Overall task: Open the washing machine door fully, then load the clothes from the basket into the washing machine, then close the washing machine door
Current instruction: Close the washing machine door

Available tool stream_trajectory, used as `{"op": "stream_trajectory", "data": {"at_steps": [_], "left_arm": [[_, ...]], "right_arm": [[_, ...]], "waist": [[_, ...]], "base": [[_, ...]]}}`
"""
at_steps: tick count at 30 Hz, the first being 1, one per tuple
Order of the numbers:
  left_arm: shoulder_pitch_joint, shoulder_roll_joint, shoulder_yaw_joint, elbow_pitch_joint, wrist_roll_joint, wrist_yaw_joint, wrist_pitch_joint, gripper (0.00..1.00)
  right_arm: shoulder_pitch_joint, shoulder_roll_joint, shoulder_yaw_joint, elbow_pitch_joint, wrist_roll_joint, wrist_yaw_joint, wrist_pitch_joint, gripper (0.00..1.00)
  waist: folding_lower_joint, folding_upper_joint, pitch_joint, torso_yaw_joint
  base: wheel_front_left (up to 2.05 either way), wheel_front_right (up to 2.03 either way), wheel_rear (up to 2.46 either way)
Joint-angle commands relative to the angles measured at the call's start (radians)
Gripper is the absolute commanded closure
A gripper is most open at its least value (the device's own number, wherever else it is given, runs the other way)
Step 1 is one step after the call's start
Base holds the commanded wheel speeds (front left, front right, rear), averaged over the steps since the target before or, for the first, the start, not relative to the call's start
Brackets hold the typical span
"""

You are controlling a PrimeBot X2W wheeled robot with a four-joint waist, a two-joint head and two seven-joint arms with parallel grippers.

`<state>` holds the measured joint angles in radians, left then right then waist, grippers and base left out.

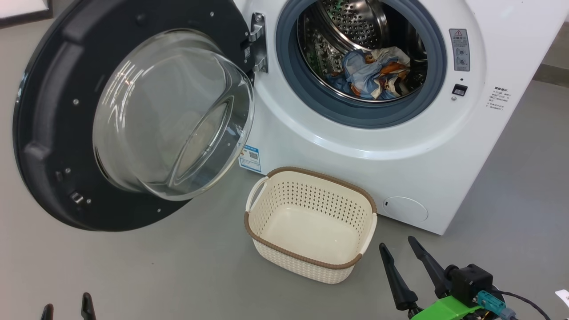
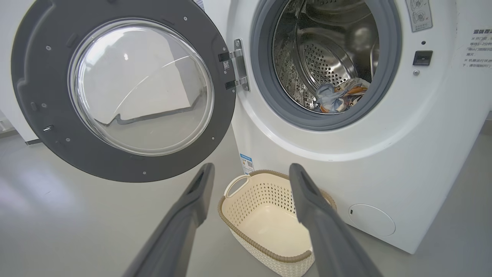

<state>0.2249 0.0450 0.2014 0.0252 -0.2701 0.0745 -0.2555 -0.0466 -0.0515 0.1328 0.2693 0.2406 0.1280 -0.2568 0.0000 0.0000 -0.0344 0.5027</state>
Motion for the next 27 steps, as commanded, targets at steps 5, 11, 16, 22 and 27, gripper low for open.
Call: {"op": "stream_trajectory", "data": {"at_steps": [5,11,16,22,27], "left_arm": [[-0.023,0.005,0.025,-0.026,-0.009,-0.009,-0.006,1.00],[-0.029,0.005,0.028,-0.021,-0.011,-0.022,-0.006,1.00],[-0.059,0.005,0.073,-0.025,0.002,-0.088,-0.006,1.00],[-0.124,0.026,0.162,-0.050,0.052,-0.151,-0.006,1.00],[-0.195,0.035,0.222,-0.032,-0.010,-0.181,-0.006,1.00]], "right_arm": [[-0.035,0.001,0.019,-0.024,0.008,0.003,-0.005,0.00],[-0.031,0.001,0.018,-0.027,0.012,0.003,-0.005,0.00],[-0.029,0.001,0.018,-0.028,0.016,0.003,-0.005,0.00],[-0.025,0.001,0.014,-0.029,0.020,0.003,-0.005,0.00],[-0.012,0.001,0.005,-0.035,0.028,0.003,-0.005,0.00]], "waist": [[0.0000,0.0000,-0.003,-0.003],[0.0000,0.0000,-0.002,-0.001],[0.0000,0.0000,0.000,-0.001],[0.0000,0.0000,-0.001,-0.002],[0.0000,0.0000,-0.004,-0.004]], "base": [[0.00,0.00,0.00],[0.00,0.00,0.00],[0.00,0.00,0.00],[0.00,0.00,0.00],[0.00,0.00,0.00]]}}
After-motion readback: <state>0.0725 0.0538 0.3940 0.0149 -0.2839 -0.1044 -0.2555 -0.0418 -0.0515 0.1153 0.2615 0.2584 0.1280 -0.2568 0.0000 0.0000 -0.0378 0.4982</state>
